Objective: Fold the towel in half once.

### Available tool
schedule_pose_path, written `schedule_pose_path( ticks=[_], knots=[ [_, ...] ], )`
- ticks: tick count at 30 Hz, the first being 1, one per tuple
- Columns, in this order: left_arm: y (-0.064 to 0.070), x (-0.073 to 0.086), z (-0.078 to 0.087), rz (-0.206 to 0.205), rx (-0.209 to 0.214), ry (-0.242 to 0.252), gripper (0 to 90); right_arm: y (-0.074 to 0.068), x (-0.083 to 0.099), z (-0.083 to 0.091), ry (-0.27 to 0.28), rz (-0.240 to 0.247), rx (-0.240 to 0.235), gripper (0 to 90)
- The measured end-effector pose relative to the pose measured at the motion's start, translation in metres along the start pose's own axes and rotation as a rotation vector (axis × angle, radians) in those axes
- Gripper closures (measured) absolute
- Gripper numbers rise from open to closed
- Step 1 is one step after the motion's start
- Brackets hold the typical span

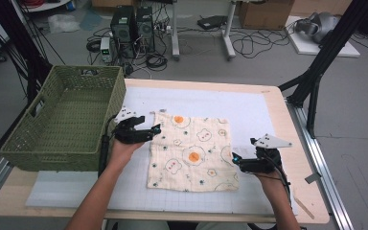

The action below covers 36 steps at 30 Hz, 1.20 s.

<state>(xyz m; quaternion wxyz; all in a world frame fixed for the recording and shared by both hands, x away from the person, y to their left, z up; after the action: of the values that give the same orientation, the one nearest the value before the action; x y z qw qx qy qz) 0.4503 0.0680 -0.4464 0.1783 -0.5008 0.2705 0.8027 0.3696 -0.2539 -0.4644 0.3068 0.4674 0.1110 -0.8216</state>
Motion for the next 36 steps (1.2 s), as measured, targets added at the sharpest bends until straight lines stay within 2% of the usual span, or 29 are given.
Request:
schedule_pose_path(
  ticks=[1,2,7,16,17,18,20,21,23,26,31,36],
  knots=[
    [0.0,-0.004,-0.007,0.008,0.006,-0.007,21.7,0.0,0.0,0.0,-0.002,0.001,-0.002,10.2],
    [0.0,-0.004,-0.007,0.008,0.006,-0.007,21.8,0.0,0.0,0.0,-0.002,0.001,-0.002,10.2],
    [-0.002,-0.01,-0.025,-0.013,-0.015,-0.044,25.0,0.002,0.001,0.0,0.001,-0.01,-0.006,10.2],
    [-0.016,-0.025,-0.041,-0.006,-0.043,-0.071,25.6,0.002,0.001,-0.001,-0.004,-0.015,-0.014,10.3],
    [-0.017,-0.028,-0.043,-0.008,-0.044,-0.057,25.9,0.002,0.001,-0.001,-0.004,-0.015,-0.014,10.3],
    [-0.018,-0.029,-0.045,-0.003,-0.044,-0.063,26.9,0.002,0.001,-0.002,-0.005,-0.015,-0.015,10.3],
    [-0.02,-0.027,-0.051,-0.008,-0.043,-0.088,27.6,0.002,0.002,-0.001,-0.007,-0.02,-0.015,10.2],
    [-0.02,-0.026,-0.054,-0.011,-0.04,-0.098,32.4,0.002,0.002,-0.002,-0.007,-0.021,-0.016,10.3],
    [-0.023,-0.025,-0.06,-0.02,-0.049,-0.118,33.2,0.002,0.002,-0.002,-0.008,-0.018,-0.016,10.2],
    [-0.029,-0.022,-0.067,-0.036,-0.079,-0.136,35.4,0.002,0.002,-0.002,-0.006,-0.017,-0.018,10.3],
    [-0.045,-0.007,-0.078,-0.044,-0.152,-0.202,37.2,0.003,0.002,-0.001,-0.002,-0.022,-0.015,10.2],
    [-0.052,0.005,-0.085,-0.064,-0.186,-0.249,38.2,0.007,0.001,-0.001,0.002,-0.035,0.01,10.2]
  ],
)
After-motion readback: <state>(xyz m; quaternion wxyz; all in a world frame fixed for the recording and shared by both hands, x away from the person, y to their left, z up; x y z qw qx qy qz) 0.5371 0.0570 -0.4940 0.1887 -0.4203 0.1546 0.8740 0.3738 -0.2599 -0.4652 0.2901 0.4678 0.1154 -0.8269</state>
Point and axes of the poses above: each handheld gripper's, and its own axes: z roughly backward along the jaws, x roughly out of its underside, y roughly to its right, the point moved 10 cm from there along -z, roughly forward along the jaws, and after that the axes turned 3 degrees about z, right-handed, at the moved point
